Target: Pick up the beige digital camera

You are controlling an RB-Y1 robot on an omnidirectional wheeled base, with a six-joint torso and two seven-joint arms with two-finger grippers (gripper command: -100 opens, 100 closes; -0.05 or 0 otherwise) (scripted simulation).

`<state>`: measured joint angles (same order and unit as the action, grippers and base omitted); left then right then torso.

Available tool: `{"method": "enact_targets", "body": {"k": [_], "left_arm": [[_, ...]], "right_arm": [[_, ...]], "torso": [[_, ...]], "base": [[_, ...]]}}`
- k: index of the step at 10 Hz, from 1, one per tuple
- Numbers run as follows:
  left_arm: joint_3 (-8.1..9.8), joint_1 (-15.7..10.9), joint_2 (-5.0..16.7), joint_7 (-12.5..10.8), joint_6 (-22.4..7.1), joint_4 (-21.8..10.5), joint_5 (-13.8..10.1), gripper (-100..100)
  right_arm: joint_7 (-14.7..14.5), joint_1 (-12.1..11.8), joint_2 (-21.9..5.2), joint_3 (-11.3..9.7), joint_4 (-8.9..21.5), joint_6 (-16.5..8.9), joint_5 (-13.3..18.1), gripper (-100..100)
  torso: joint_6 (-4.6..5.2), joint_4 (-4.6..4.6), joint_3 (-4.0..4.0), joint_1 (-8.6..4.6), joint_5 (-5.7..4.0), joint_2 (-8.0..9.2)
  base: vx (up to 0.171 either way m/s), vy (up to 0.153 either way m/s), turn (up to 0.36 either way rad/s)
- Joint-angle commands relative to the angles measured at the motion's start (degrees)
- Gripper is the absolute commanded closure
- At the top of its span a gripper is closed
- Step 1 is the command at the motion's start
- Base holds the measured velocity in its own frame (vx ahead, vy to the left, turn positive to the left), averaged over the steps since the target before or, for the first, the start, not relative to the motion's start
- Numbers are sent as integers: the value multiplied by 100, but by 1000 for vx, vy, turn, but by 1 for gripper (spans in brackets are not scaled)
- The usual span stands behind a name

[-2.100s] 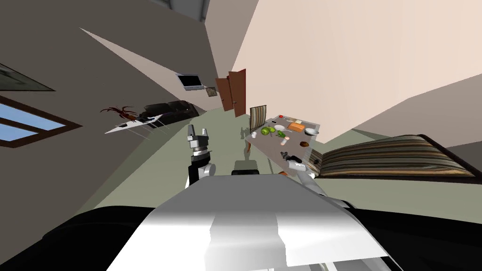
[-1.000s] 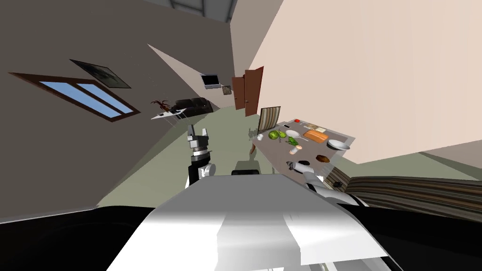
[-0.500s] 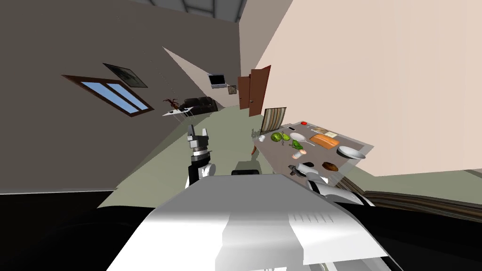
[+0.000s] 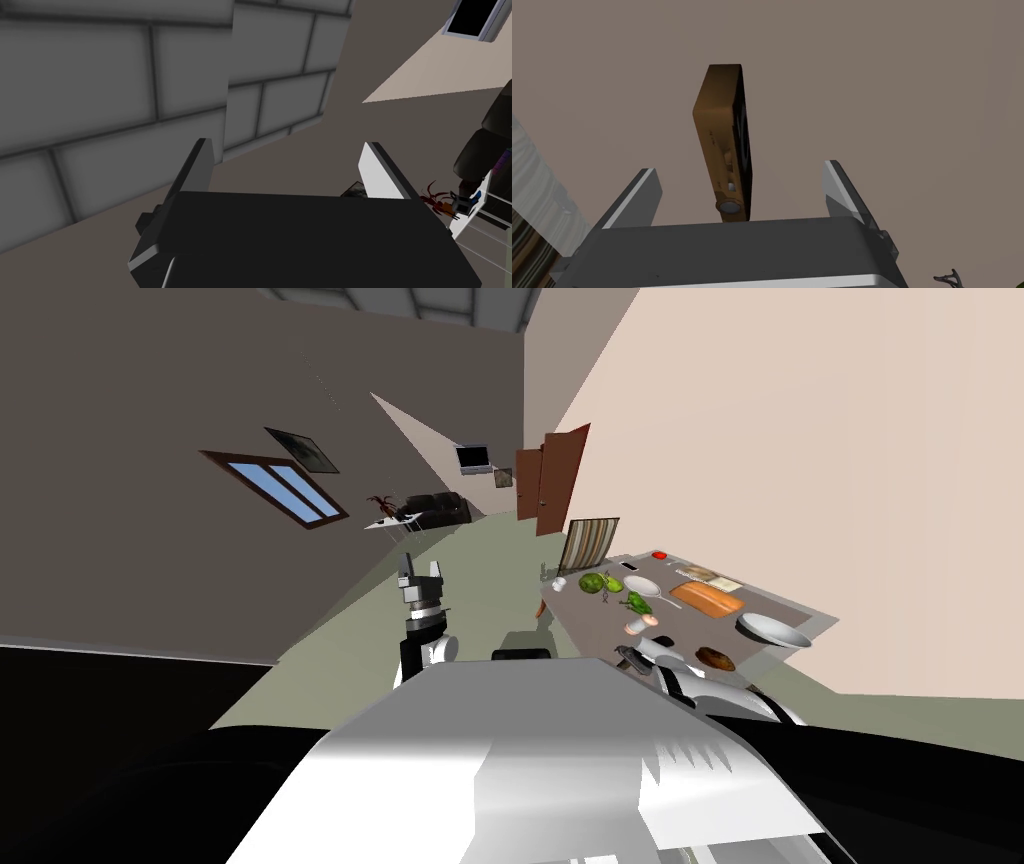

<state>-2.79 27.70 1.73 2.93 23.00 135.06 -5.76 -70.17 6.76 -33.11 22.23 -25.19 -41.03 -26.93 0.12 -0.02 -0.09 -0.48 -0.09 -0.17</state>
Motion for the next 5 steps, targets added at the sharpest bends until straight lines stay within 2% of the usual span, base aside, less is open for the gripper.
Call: {"method": "enact_targets", "body": {"k": [1, 3, 5], "left_arm": [[0, 0, 0, 0, 0, 0, 0, 0], [0, 1, 0, 0, 0, 0, 0, 0], [0, 1, -1, 0, 0, 0, 0, 0]], "right_arm": [[-104, 71, -68, 81, 256, -217, -87, -100], [-149, 106, -99, 125, 389, -330, -133, -100], [-98, 61, -79, 116, 286, -365, -115, -100]], "torso": [[0, 0, 0, 0, 0, 0], [4, 0, 2, -5, -3, 4], [5, 0, 0, 22, 2, 2]], "base": [[-2, -134, 197], [-5, -85, 85], [-2, -18, 3]]}}
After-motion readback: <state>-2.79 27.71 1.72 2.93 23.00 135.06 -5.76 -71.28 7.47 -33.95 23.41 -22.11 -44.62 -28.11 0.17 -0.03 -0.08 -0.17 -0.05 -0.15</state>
